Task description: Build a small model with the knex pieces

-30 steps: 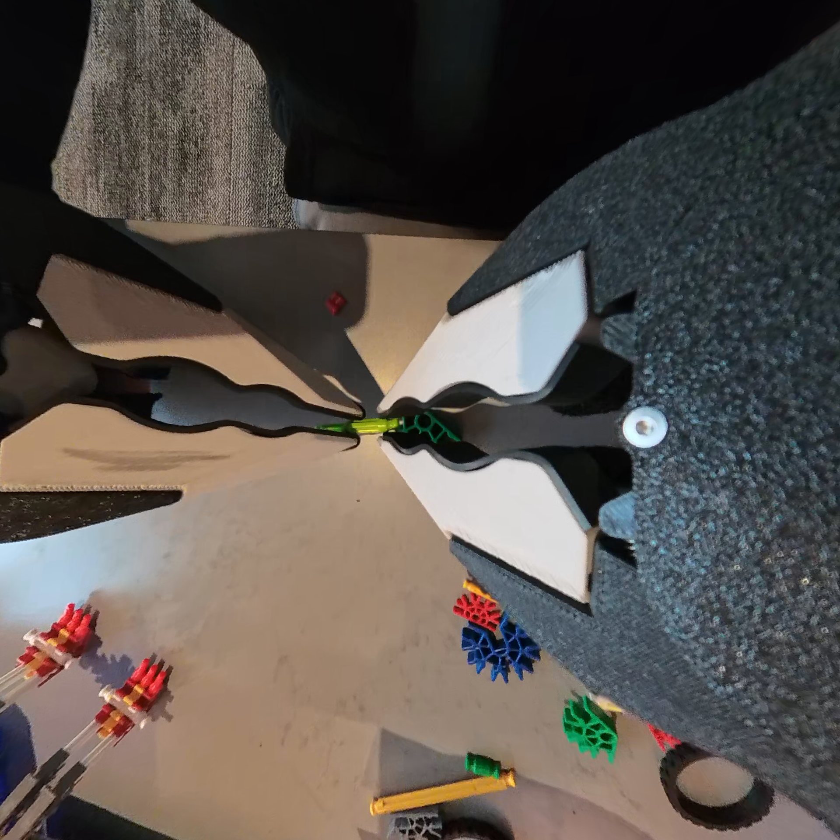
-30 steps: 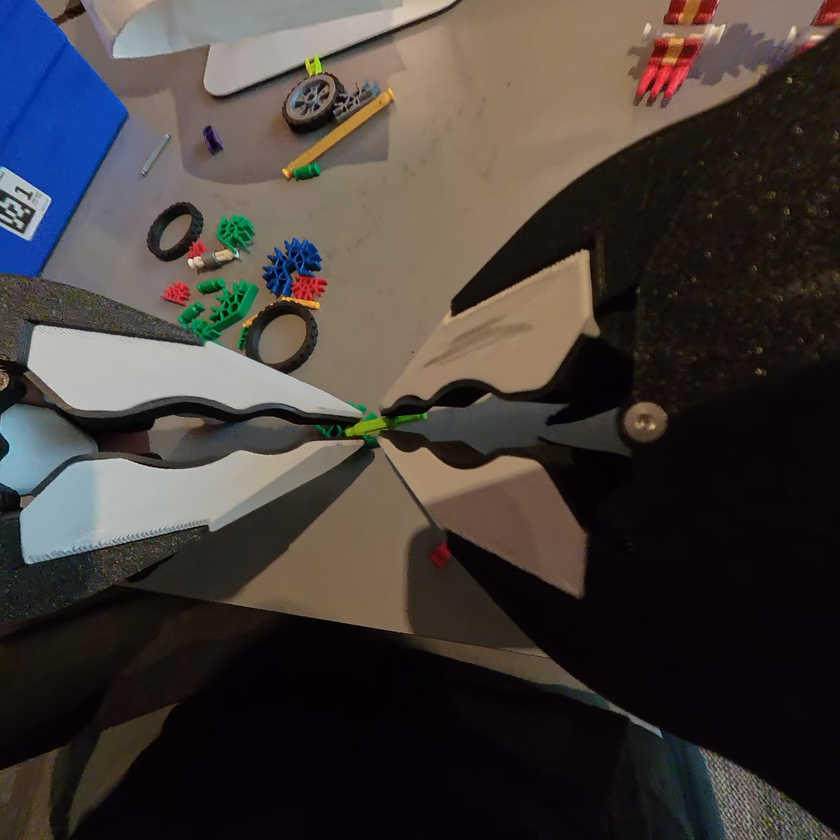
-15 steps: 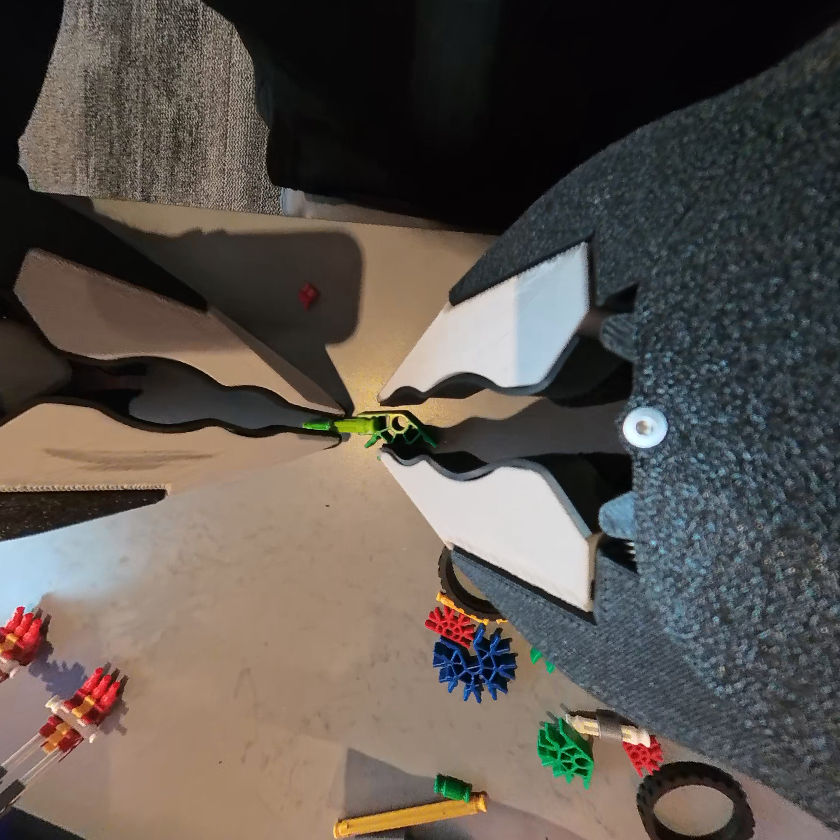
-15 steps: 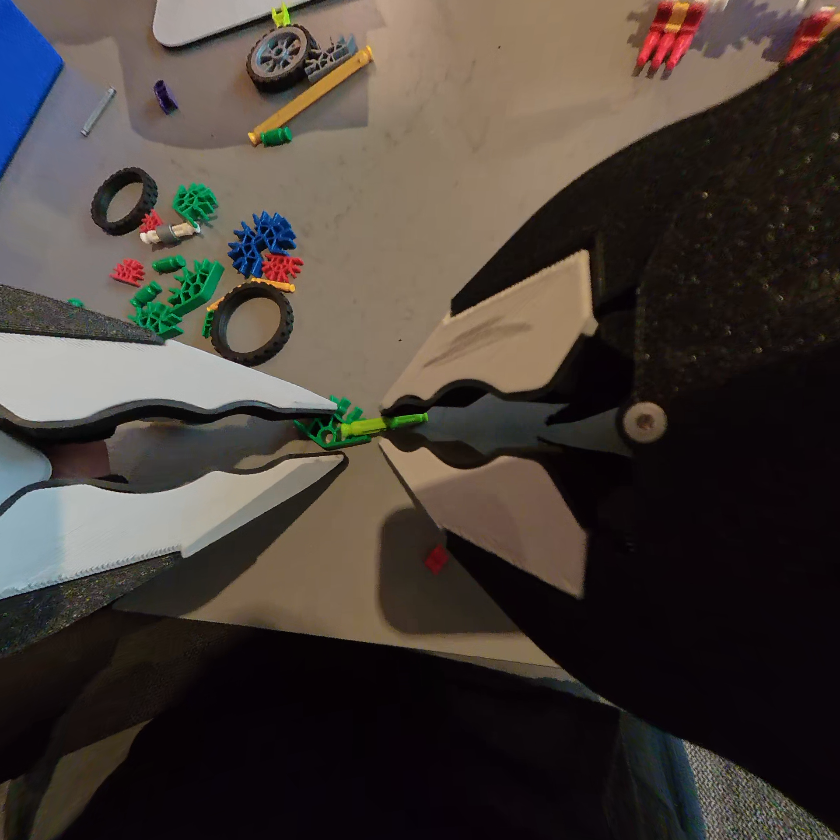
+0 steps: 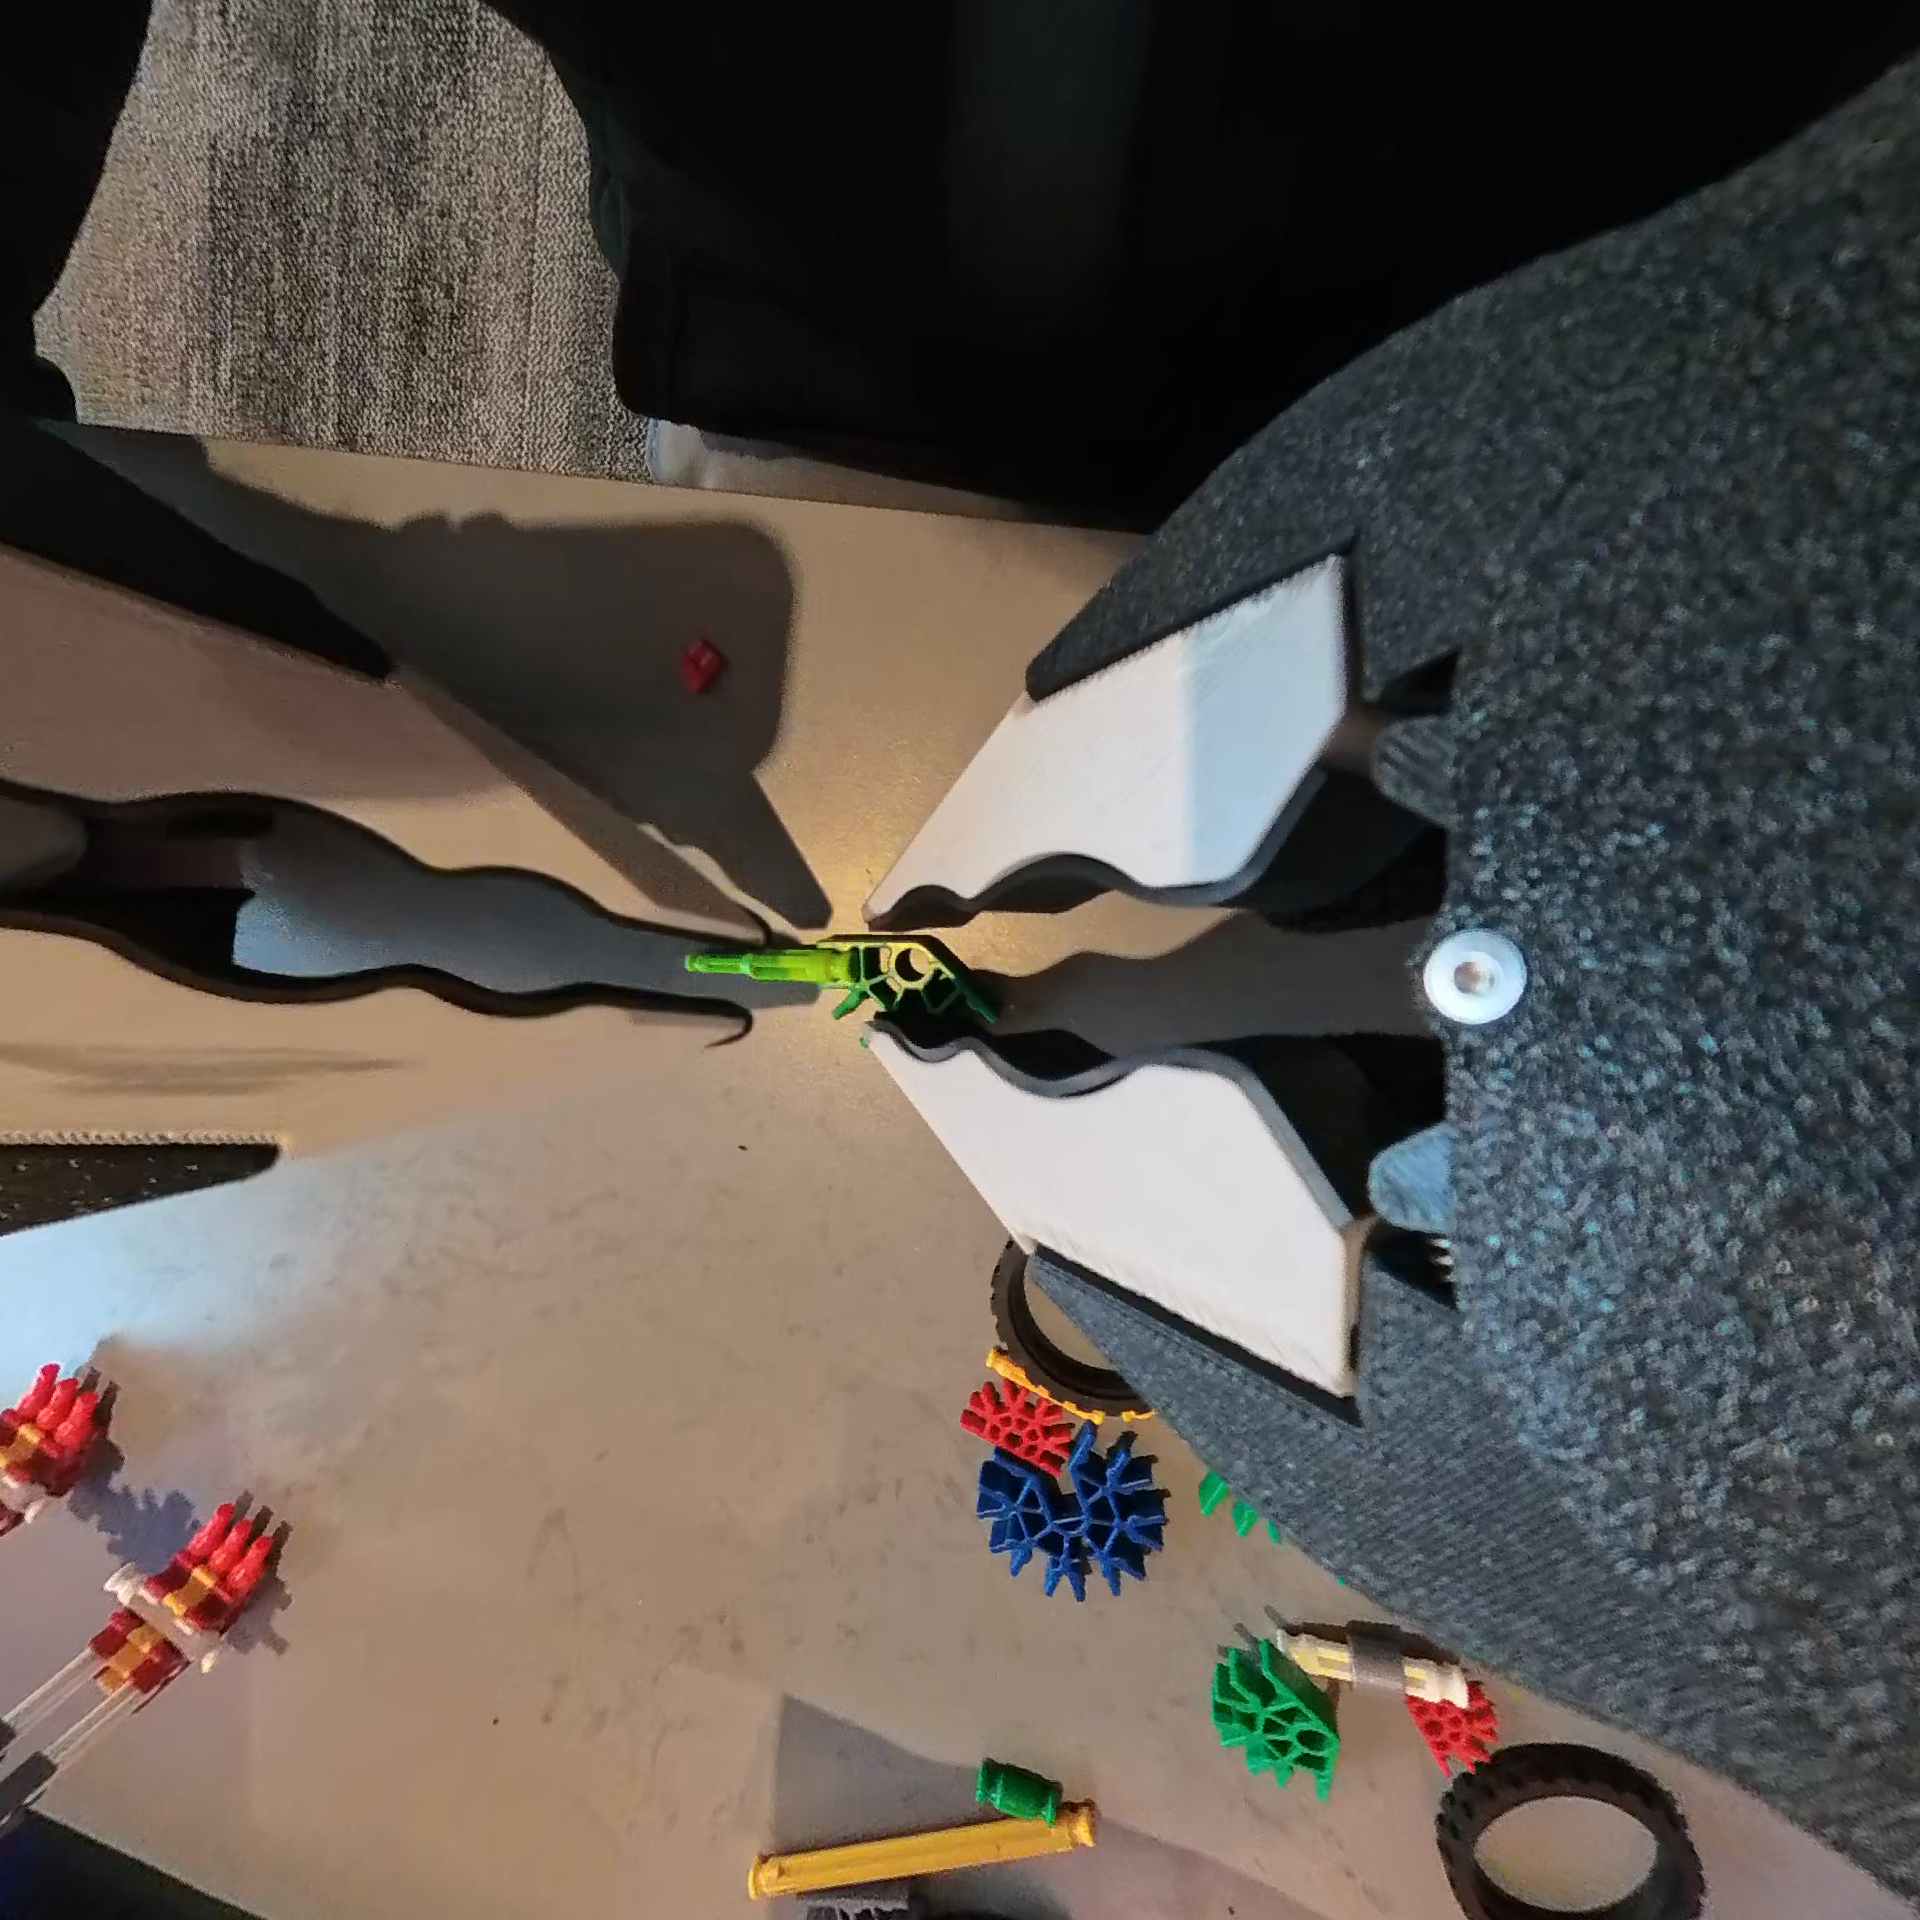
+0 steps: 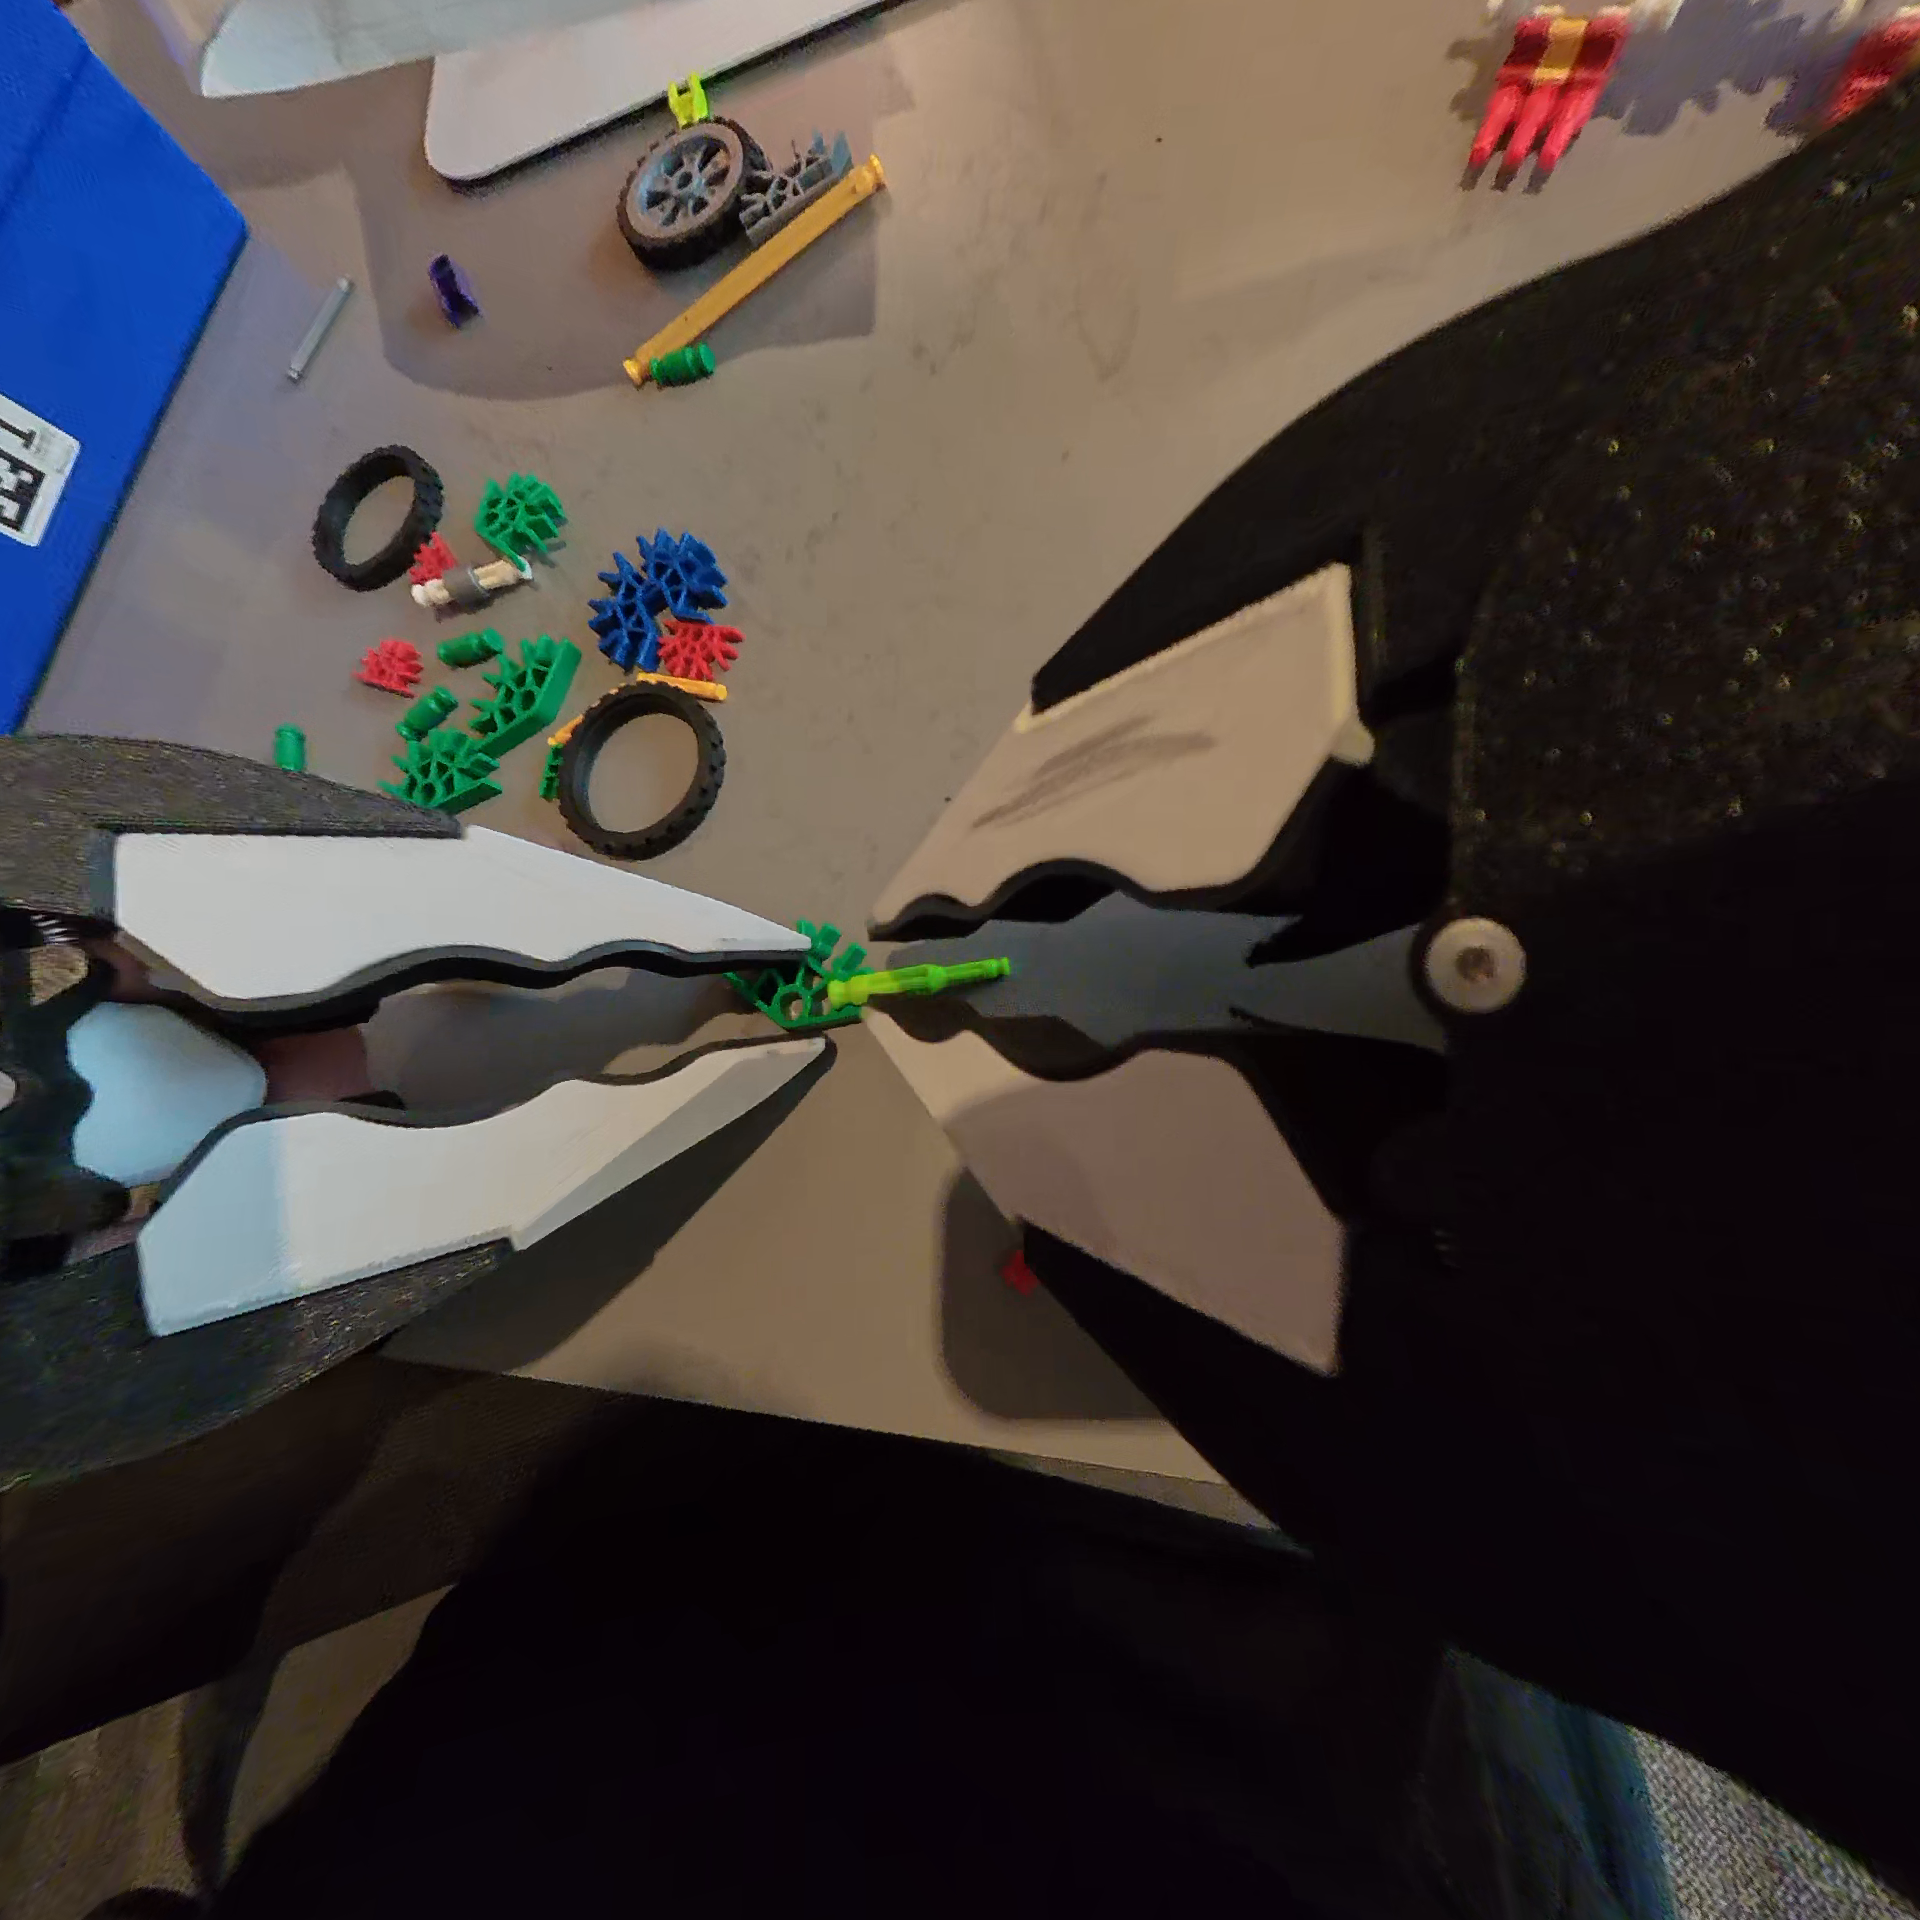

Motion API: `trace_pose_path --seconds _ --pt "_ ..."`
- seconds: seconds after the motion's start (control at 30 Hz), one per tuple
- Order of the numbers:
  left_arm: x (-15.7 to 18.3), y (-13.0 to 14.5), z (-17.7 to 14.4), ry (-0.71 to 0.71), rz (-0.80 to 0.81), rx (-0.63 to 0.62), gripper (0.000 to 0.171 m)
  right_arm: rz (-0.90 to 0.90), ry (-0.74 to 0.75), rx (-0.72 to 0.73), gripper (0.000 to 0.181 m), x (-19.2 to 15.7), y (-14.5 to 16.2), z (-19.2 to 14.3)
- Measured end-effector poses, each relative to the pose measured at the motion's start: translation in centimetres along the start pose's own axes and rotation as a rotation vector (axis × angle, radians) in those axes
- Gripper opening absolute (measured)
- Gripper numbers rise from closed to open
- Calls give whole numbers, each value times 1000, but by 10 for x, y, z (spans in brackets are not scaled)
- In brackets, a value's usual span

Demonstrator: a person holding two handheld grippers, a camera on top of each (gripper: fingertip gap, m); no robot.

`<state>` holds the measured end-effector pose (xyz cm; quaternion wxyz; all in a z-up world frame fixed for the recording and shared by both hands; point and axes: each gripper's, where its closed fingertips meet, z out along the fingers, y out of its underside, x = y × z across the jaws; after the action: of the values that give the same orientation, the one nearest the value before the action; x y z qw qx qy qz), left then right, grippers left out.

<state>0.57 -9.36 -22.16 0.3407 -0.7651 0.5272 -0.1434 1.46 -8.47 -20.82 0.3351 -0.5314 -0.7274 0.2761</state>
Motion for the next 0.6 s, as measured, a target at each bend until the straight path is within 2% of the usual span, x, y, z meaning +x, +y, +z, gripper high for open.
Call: trace_pose_path --seconds 0.13,0.6 --pt "0 0 0 -3 -1 3 13 -11 3 -9 0 2 -2 4" --pt "0 0 1 -11 -5 12 12 2 -81 -55 0 -5 -1 13"
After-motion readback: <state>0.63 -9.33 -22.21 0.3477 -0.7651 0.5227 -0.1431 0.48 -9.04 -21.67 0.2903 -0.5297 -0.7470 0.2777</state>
